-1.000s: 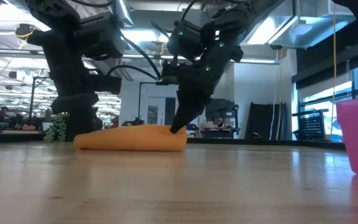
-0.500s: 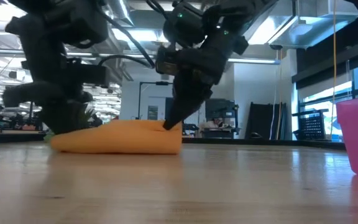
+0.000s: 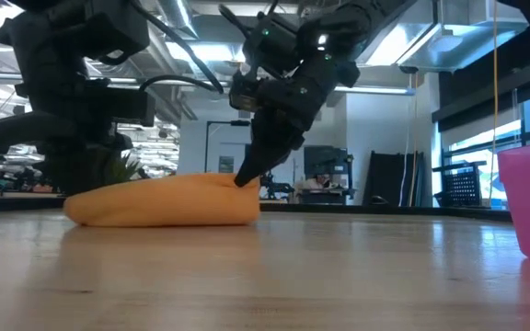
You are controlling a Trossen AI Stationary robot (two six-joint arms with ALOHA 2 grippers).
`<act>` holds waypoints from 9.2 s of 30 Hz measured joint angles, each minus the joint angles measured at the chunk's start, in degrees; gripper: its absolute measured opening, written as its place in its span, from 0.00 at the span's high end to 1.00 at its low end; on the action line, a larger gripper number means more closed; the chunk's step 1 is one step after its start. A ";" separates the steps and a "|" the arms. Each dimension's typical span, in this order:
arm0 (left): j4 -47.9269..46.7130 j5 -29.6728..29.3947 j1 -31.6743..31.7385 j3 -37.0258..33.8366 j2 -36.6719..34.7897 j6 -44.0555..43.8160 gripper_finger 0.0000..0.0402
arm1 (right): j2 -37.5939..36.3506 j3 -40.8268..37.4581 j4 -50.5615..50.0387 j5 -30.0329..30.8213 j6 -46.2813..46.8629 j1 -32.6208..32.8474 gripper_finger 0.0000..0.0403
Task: Roll microfiber towels into tight, uniform cylinder then place into a basket
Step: Roll the orange microfiber cloth
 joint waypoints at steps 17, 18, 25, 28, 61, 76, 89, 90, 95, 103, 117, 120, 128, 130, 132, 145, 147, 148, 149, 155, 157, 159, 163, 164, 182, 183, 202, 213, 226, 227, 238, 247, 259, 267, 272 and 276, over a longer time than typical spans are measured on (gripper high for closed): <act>1.13 -0.92 -0.04 -0.09 0.02 -0.44 1.00 | 3.15 -0.03 5.80 0.28 -3.00 -1.52 0.98; 1.12 -0.94 -0.04 -0.09 0.02 -0.45 1.00 | 3.15 -0.04 5.78 0.28 -3.00 -1.59 0.98; 1.17 -1.18 -0.13 -0.09 0.04 -0.48 1.00 | 3.00 -0.04 5.74 0.55 -2.98 -2.03 0.98; 1.24 -1.19 -0.13 -0.09 0.04 -0.61 1.00 | 2.99 -0.04 5.46 2.18 -2.98 -2.13 0.98; 1.20 -5.86 -1.64 -0.02 -0.63 -7.69 1.00 | 3.15 0.02 -2.99 -5.90 -1.03 -1.88 0.98; 1.05 -5.85 -2.70 -0.02 -0.66 -10.66 1.00 | 3.13 0.02 -4.04 -6.38 -0.15 -0.74 0.98; -2.03 -3.29 -2.97 0.15 -0.81 -12.36 1.00 | 2.34 0.02 -5.51 -12.67 2.99 2.79 0.98; -2.05 -3.19 -2.97 0.15 -0.79 -12.09 1.00 | 2.07 0.02 -5.51 -12.66 3.34 2.77 0.98; -2.61 -2.69 -2.99 0.13 -0.79 -10.49 1.00 | 1.05 0.05 -2.99 -13.93 3.08 2.39 0.98; -2.84 -2.56 -3.10 0.09 -0.79 -8.44 1.00 | 1.05 0.33 0.68 -13.83 1.61 -0.66 0.98; -2.95 -2.96 -3.43 0.09 -0.70 -7.43 1.00 | 3.24 0.33 3.56 -13.46 -1.50 -3.40 0.98; -2.93 -2.46 -3.42 0.09 -0.70 -7.42 1.00 | 3.85 0.33 3.84 -13.37 -1.48 -3.41 0.98; -3.10 -0.83 -5.76 0.09 -0.74 -2.76 1.00 | 3.85 1.56 3.45 -17.99 -4.45 -2.11 0.98; -3.10 -0.71 -5.90 0.09 -0.74 -2.52 1.00 | 3.85 2.87 3.90 -17.55 -6.56 -1.75 0.98; -3.08 -0.55 -5.90 0.09 -0.74 -2.51 1.00 | 4.09 3.69 4.99 -18.26 -8.87 -1.79 0.98; -3.06 -0.49 -6.34 0.09 -0.74 -1.84 1.00 | 10.76 3.69 8.66 -16.28 -7.26 -3.40 0.98; -3.09 -0.47 -6.36 0.09 -0.74 -2.76 1.00 | 11.10 3.76 8.39 -15.52 -6.20 -3.46 0.98; -3.13 -0.45 -6.36 0.09 -0.80 -3.46 1.00 | 11.20 3.81 8.30 -15.37 -5.98 -3.46 0.98; -3.23 -0.20 -6.36 0.07 -1.04 -4.12 1.00 | 11.24 3.85 8.21 -15.25 -5.93 -3.45 0.98; -5.20 0.87 -6.81 -0.22 -3.94 -9.53 1.00 | 11.26 3.93 6.38 -15.10 -4.56 -3.43 0.98; -6.75 0.38 -7.31 -0.26 -5.05 -11.16 1.00 | 11.26 3.98 5.62 -15.13 -4.15 -3.43 0.98; -9.12 -0.39 -7.66 -0.24 -5.96 -13.17 1.00 | 11.26 3.97 4.94 -15.15 -4.11 -3.43 0.98; -11.31 -1.86 -7.69 -0.24 -6.08 -15.33 1.00 | 11.26 3.94 4.53 -15.08 -4.05 -3.33 0.98; -11.02 -1.86 -7.68 -0.24 -6.04 -15.14 1.00 | 11.26 3.93 4.51 -15.08 -4.03 -3.33 0.98; -10.66 -4.23 -7.52 -0.09 -6.10 -13.90 0.82 | 11.37 3.74 4.79 -15.06 -4.00 -3.33 0.98; -10.76 -4.24 -7.52 -0.07 -6.10 -13.70 0.80 | 11.38 3.74 4.81 -15.06 -3.99 -3.33 0.98; -23.25 -3.21 -9.05 4.61 -15.04 -9.91 0.76 | 11.39 3.68 5.68 -14.97 -1.52 -3.33 0.98; -15.46 -2.95 -11.98 5.90 -15.19 -6.07 0.76 | 11.39 3.63 6.22 -14.86 -2.92 -3.30 0.98; -14.77 0.69 -11.19 5.90 -15.19 -8.20 0.89 | 11.39 3.63 6.56 -14.80 -2.78 -3.30 0.98; -14.80 0.21 -11.17 5.90 -15.19 -8.89 0.89 | 11.39 3.63 6.56 -14.80 -2.77 -3.30 0.98; -13.73 -0.16 -10.69 5.88 -13.69 -8.92 0.73 | 11.39 3.65 6.73 -14.78 -2.87 -3.30 0.98; -13.62 -4.42 -10.69 5.86 -4.75 -2.52 0.65 | 11.41 3.65 6.73 -14.80 -2.91 -3.30 0.98; -10.73 -4.47 -10.73 6.14 3.05 -2.99 0.65 | 11.41 3.67 6.69 -14.80 -2.92 -3.32 0.98; -10.46 -3.04 -10.75 6.34 5.08 -2.97 0.82 | 11.50 3.69 6.73 -15.75 -1.32 -3.31 0.93; -10.49 -3.18 -10.80 6.29 5.20 -3.02 0.98 | 11.58 3.63 8.17 -15.68 -0.55 -3.30 0.81; -10.49 -2.94 -10.79 6.25 5.20 -3.02 0.98 | 11.43 3.80 8.91 -14.40 -0.79 -3.24 0.69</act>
